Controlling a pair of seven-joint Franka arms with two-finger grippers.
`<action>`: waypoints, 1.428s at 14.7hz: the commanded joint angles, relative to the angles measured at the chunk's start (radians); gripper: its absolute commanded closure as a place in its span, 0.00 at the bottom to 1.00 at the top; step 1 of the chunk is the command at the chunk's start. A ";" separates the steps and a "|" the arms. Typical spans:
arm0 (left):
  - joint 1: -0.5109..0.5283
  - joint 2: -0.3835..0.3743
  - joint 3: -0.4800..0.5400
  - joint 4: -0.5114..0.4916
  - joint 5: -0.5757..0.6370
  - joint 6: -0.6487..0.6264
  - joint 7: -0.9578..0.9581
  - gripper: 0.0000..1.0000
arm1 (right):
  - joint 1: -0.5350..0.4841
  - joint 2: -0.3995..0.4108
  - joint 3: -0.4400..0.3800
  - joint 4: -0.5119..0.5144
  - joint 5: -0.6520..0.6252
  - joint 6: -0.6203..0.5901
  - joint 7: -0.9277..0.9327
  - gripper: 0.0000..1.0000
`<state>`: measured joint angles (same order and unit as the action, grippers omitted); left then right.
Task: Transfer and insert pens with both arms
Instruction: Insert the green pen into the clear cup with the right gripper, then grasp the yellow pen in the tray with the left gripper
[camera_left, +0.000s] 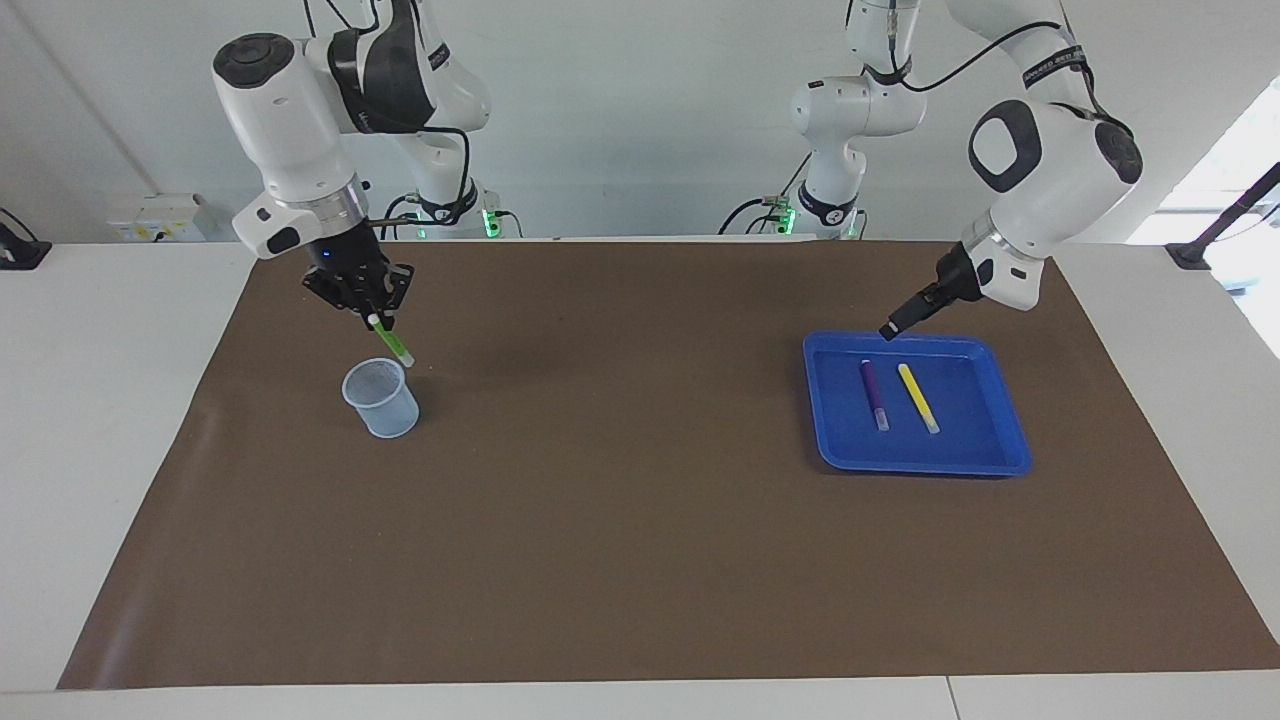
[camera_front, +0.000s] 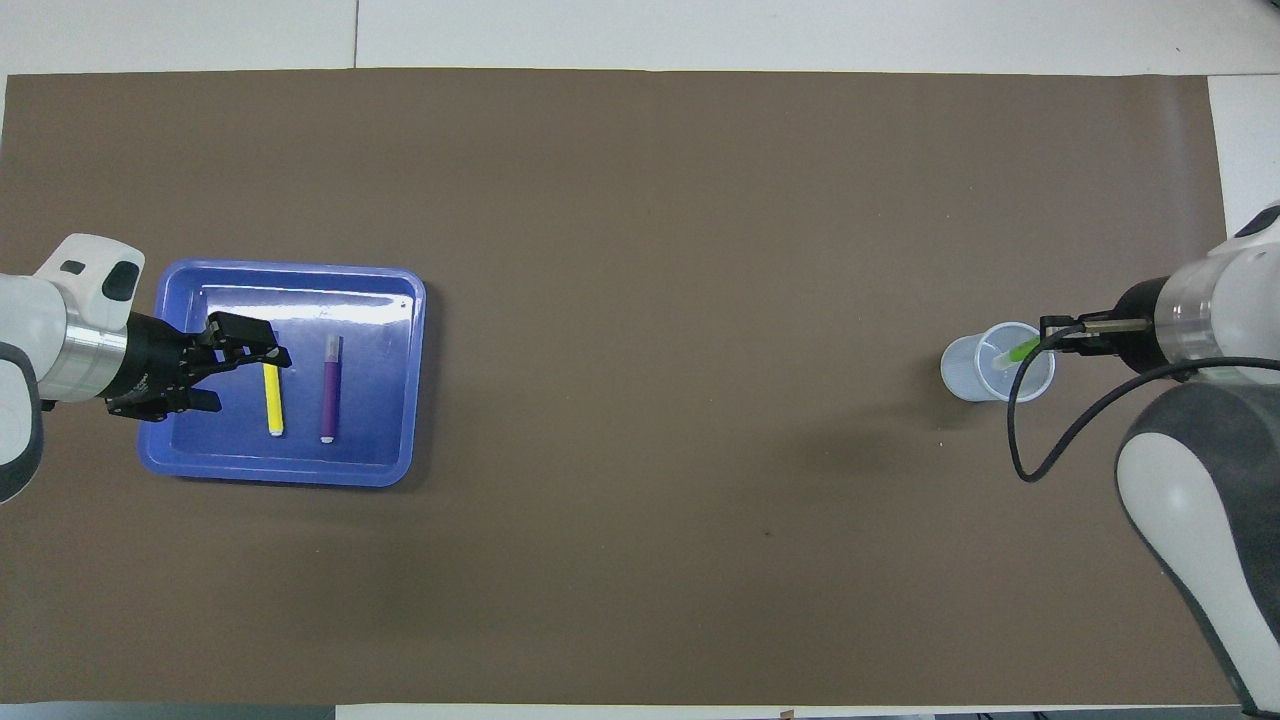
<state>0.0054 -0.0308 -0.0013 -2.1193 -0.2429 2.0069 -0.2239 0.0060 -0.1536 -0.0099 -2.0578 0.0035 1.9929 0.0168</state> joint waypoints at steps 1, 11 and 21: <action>0.008 0.089 -0.009 -0.002 0.107 0.122 0.144 0.00 | -0.006 -0.038 -0.031 -0.087 -0.019 0.075 -0.070 1.00; 0.015 0.207 -0.008 -0.042 0.211 0.277 0.295 0.23 | -0.009 0.025 -0.061 -0.212 -0.019 0.285 -0.084 1.00; 0.015 0.207 -0.008 -0.070 0.211 0.289 0.284 0.64 | -0.007 0.068 -0.064 -0.243 -0.051 0.362 -0.081 1.00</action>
<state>0.0109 0.1871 -0.0047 -2.1666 -0.0523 2.2672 0.0603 0.0057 -0.0772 -0.0726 -2.2857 -0.0094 2.3336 -0.0526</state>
